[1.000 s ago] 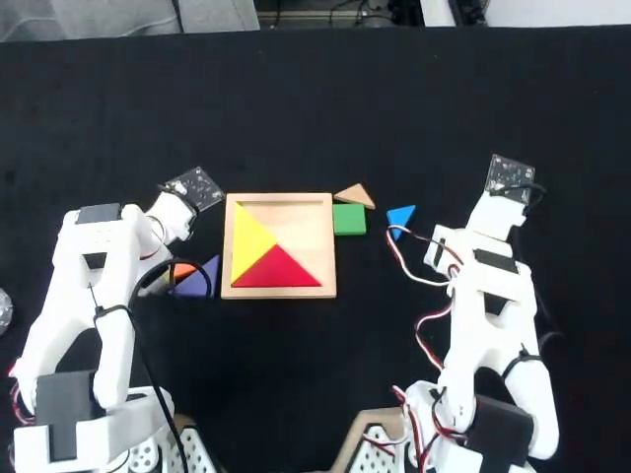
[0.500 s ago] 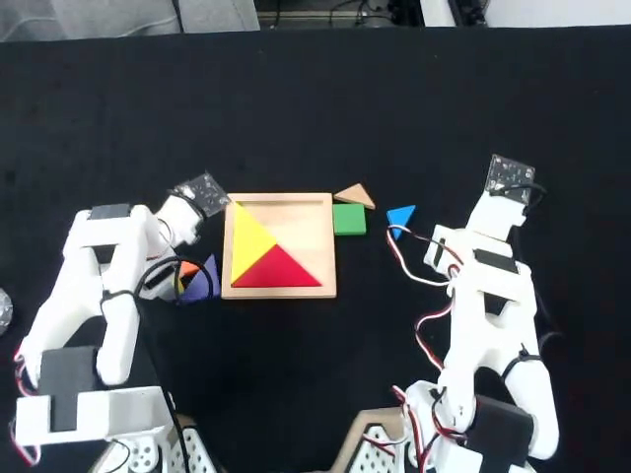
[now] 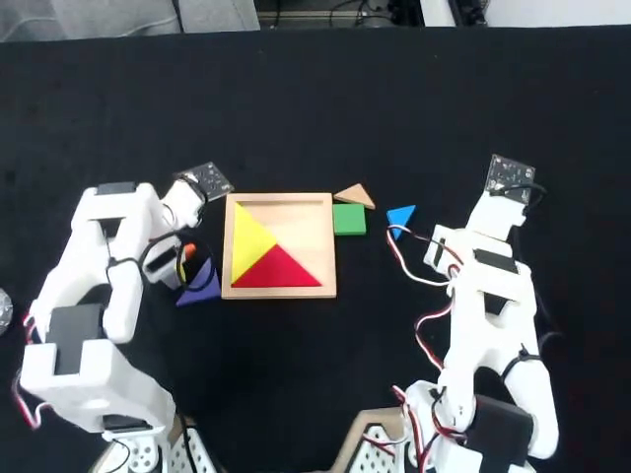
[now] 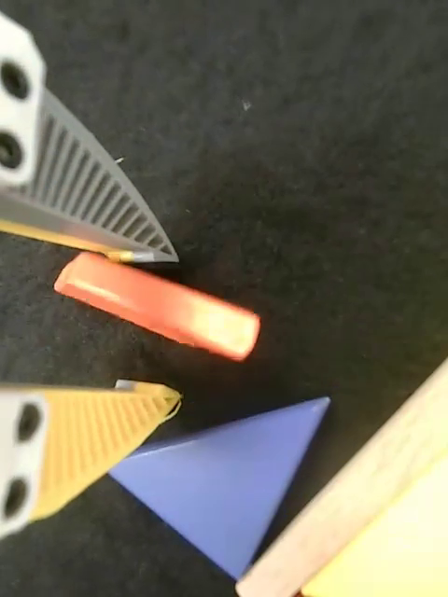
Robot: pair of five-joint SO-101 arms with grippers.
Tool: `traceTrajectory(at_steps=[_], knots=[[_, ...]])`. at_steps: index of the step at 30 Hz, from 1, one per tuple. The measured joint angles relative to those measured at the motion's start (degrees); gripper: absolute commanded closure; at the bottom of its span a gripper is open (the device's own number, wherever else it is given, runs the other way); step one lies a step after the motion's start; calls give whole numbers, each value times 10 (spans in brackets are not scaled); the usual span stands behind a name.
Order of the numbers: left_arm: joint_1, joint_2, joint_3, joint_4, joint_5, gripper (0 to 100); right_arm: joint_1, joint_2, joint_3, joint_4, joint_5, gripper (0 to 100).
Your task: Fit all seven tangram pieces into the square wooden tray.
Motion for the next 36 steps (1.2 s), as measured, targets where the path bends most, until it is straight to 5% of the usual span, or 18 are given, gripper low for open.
traceTrajectory(at_steps=[17,24,36], knots=[[-63,32,-122,48,2,791,0,0,0,0,0,984],[-45,35,-153,112,-114,785,0,0,0,0,0,984],[-36,48,-184,114,-193,784,0,0,0,0,0,984]])
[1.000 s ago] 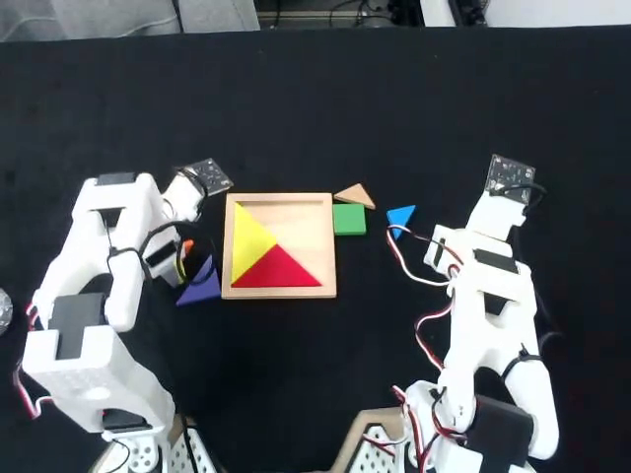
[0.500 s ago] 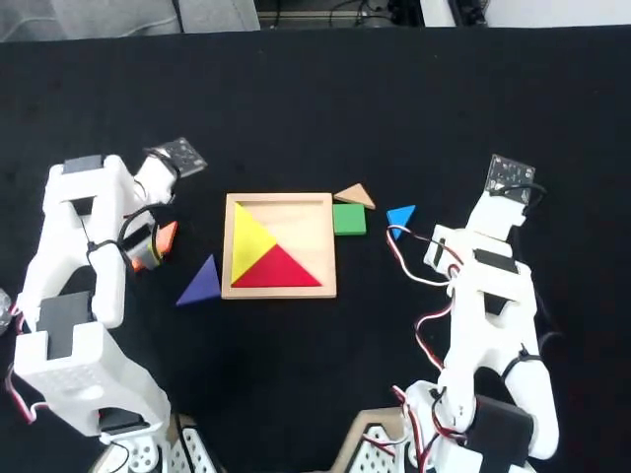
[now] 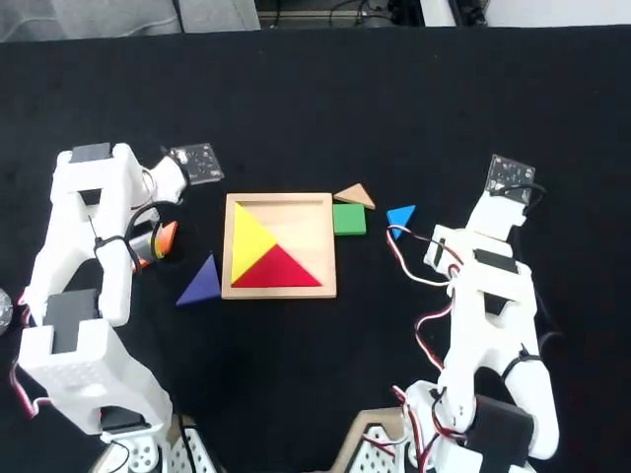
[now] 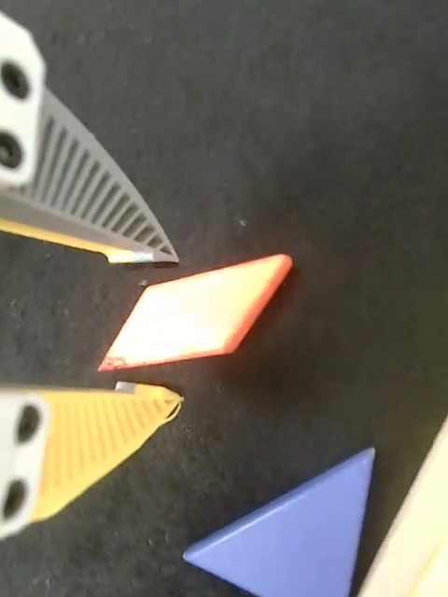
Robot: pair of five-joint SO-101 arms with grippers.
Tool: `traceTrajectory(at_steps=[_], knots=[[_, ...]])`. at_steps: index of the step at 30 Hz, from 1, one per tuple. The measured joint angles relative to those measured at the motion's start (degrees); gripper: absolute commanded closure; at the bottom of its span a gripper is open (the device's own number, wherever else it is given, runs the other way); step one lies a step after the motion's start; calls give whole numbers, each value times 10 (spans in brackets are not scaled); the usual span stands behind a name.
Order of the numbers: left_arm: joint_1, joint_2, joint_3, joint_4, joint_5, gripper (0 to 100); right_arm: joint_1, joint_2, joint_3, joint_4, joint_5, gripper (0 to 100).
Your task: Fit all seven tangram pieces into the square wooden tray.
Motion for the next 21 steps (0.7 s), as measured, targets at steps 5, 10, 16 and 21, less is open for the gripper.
traceTrajectory(at_steps=[5,10,16,21], knots=[[0,59,-12,0,-13,658,0,0,0,0,0,984],[-2,111,-52,-2,-13,675,0,0,0,0,0,984],[-2,115,-62,-1,-10,721,0,0,0,0,0,984],[-2,115,-99,41,-10,724,0,0,0,0,0,984]])
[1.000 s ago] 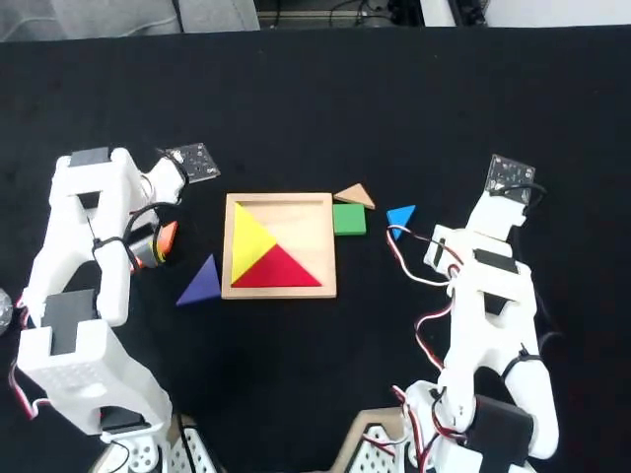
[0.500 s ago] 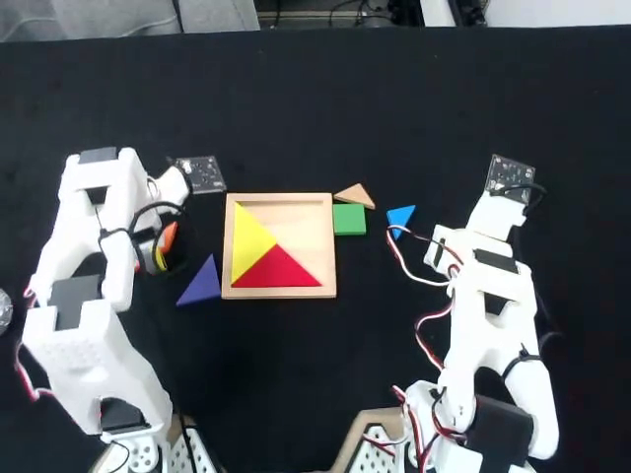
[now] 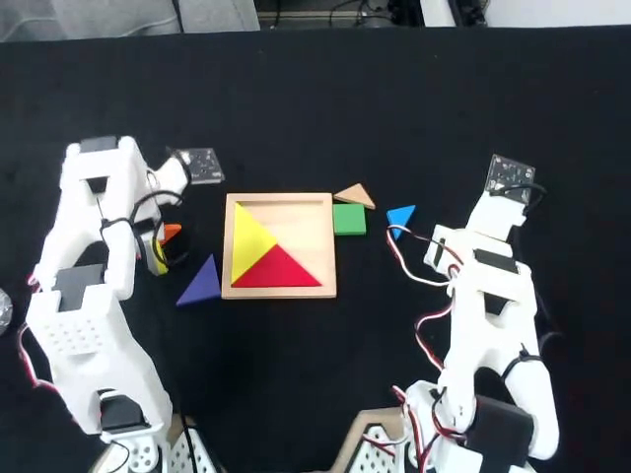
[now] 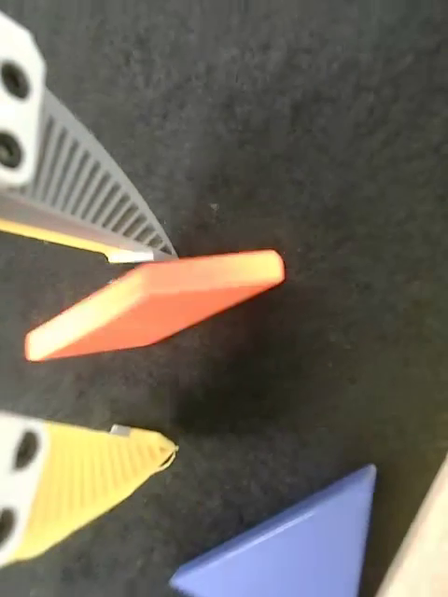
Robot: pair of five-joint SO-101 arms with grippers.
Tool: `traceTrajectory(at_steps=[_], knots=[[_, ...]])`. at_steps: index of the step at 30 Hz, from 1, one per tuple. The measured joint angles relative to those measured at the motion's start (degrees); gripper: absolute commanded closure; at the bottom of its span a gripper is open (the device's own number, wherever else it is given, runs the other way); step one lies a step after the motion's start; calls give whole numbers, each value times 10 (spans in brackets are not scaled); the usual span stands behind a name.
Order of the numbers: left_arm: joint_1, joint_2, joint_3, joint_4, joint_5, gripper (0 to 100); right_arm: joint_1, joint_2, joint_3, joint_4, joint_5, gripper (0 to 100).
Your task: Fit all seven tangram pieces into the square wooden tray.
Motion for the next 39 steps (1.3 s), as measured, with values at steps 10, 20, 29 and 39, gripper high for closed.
traceTrajectory(at_steps=[10,20,29,39], knots=[[8,5,-113,229,-11,726,0,0,0,0,0,984],[7,-1,-57,236,-29,726,0,0,0,0,0,984],[-27,-18,-90,47,228,726,0,0,0,0,0,984],[-63,-18,-18,-88,232,726,0,0,0,0,0,984]])
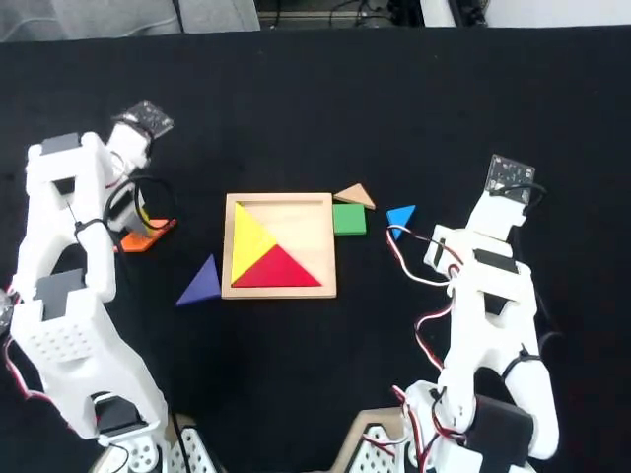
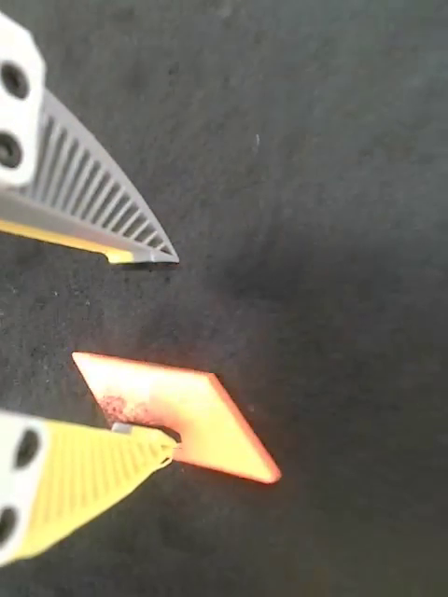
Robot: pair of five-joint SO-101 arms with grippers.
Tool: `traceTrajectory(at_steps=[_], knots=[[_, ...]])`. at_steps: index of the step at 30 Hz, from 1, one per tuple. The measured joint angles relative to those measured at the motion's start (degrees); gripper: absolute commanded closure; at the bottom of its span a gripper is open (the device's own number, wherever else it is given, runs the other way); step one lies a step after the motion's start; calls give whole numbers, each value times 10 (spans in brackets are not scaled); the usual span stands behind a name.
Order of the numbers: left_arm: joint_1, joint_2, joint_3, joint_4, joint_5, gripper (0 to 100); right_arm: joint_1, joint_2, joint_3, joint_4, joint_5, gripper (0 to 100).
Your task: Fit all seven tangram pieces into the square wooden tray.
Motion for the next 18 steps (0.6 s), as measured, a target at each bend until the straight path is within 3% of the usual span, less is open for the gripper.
traceTrajectory(at_steps=[12,18], knots=[[-3,2,14,-5,-18,726,0,0,0,0,0,984],[7,66,-4,-11,-21,726,0,0,0,0,0,984]])
